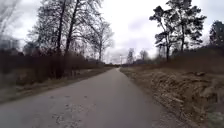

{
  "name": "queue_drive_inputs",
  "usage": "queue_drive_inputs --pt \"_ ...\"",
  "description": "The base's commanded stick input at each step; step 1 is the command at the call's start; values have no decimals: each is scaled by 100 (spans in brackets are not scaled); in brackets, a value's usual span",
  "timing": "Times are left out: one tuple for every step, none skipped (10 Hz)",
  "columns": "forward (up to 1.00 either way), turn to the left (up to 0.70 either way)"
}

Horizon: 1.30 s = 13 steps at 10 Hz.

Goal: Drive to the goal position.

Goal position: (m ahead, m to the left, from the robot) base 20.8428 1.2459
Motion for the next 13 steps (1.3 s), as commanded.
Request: queue_drive_inputs --pt "70 0" --pt "70 0" --pt "70 0" --pt "70 0" --pt "70 5" --pt "70 14" --pt "70 24" --pt "70 29" --pt "70 11" --pt "70 0" --pt "70 0" --pt "70 0" --pt "70 0"
